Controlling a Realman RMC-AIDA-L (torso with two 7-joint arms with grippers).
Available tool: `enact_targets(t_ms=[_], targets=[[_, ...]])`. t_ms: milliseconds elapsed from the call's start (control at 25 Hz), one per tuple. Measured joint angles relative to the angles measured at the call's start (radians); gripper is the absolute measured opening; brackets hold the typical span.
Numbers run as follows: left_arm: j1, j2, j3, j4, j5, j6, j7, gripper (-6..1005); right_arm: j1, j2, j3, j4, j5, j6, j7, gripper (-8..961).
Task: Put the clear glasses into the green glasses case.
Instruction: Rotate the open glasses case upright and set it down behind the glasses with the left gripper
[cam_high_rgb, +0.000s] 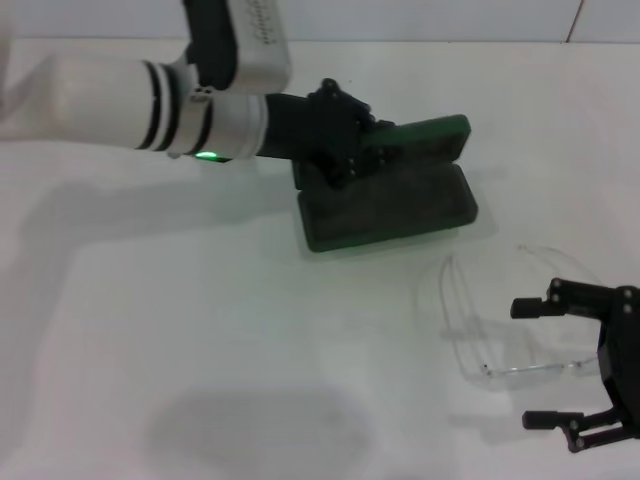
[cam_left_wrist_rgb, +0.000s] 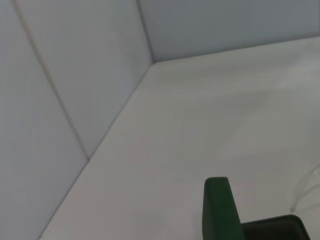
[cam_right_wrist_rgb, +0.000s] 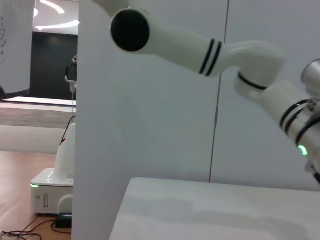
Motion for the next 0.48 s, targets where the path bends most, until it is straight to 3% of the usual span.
enact_targets(t_ms=[160,480], targets=[[-0.06,-0.004,0.006,-0.059,-0.001,-0.014,0.044,201,-0.012,0.004,0.0,0.0,-0.002,-0.001,-0.013,849],[-0.059,-0.007,0.012,-0.073,-0.001,-0.026,0.102,201,-0.014,0.005,0.001,0.001,-0.014,-0.002,-0.025,847]])
